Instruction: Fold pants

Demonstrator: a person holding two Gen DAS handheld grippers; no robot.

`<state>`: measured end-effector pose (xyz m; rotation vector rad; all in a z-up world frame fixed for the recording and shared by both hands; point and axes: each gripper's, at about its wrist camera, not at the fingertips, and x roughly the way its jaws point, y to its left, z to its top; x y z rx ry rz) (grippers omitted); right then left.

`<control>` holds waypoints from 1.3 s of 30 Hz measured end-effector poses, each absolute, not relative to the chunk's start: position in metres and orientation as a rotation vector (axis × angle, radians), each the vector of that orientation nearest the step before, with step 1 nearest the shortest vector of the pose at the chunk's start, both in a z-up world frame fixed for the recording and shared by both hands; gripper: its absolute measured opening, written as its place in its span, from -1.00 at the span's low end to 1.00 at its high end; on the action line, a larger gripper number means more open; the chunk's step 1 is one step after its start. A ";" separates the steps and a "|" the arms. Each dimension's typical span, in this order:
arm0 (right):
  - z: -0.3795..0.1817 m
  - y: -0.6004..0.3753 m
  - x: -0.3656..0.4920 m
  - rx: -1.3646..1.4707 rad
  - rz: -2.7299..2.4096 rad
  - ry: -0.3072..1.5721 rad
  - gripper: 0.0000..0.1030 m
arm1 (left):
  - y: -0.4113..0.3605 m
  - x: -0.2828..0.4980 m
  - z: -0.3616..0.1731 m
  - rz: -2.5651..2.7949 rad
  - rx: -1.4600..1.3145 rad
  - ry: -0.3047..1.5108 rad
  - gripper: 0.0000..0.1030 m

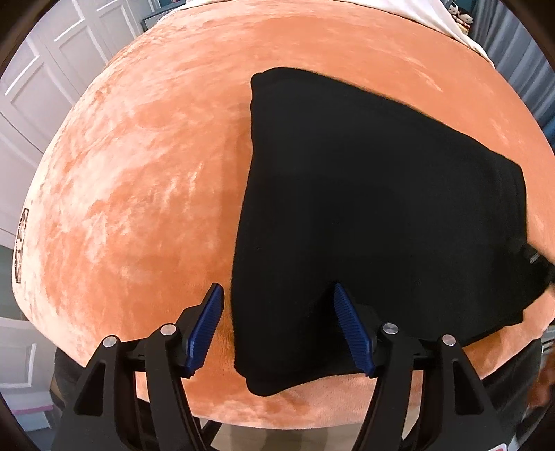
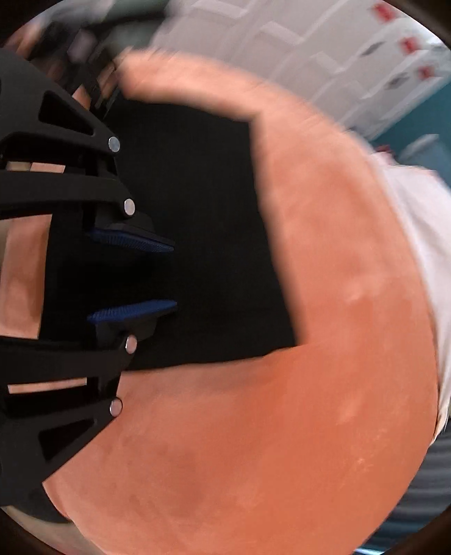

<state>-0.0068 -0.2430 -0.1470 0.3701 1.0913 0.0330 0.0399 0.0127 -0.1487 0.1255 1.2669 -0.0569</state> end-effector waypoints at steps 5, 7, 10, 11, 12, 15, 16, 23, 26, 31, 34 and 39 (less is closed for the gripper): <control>-0.107 -0.238 -0.012 0.511 0.115 1.020 -0.50 | 0.006 0.038 -0.150 -0.035 0.179 1.239 0.33; -0.102 -0.223 0.009 0.431 0.161 0.999 -0.33 | 0.006 0.040 -0.151 -0.028 0.172 1.245 0.34; -0.141 -0.225 0.050 0.369 0.067 1.122 -0.59 | 0.008 0.041 -0.142 -0.041 0.165 1.253 0.35; -0.147 -0.235 0.052 0.408 0.056 1.138 -0.60 | 0.013 0.041 -0.134 -0.052 0.147 1.242 0.34; -0.137 -0.246 0.046 0.471 0.074 1.104 -0.54 | 0.021 0.039 -0.122 -0.078 0.107 1.221 0.44; -0.098 -0.274 0.010 0.466 -0.010 0.997 -0.05 | 0.046 0.044 -0.108 -0.154 -0.048 1.216 0.73; -0.088 -0.289 -0.009 0.479 -0.046 0.965 0.00 | 0.057 0.049 -0.109 -0.166 -0.119 1.227 0.73; -0.069 -0.271 -0.002 0.516 0.118 0.941 -0.07 | 0.049 0.093 -0.099 -0.093 -0.244 1.192 0.72; -0.079 -0.236 0.053 0.538 0.225 0.961 -0.11 | 0.016 0.137 -0.102 -0.082 -0.175 1.176 0.73; -0.131 -0.228 0.117 0.585 0.189 1.084 -0.20 | -0.004 0.215 -0.173 0.009 -0.112 1.315 0.76; -0.166 -0.270 0.119 0.593 0.014 1.108 -1.00 | 0.010 0.230 -0.203 0.001 -0.183 1.330 0.90; -0.125 -0.282 0.082 0.690 0.147 0.954 -0.87 | 0.003 0.231 -0.205 0.040 -0.112 1.241 0.90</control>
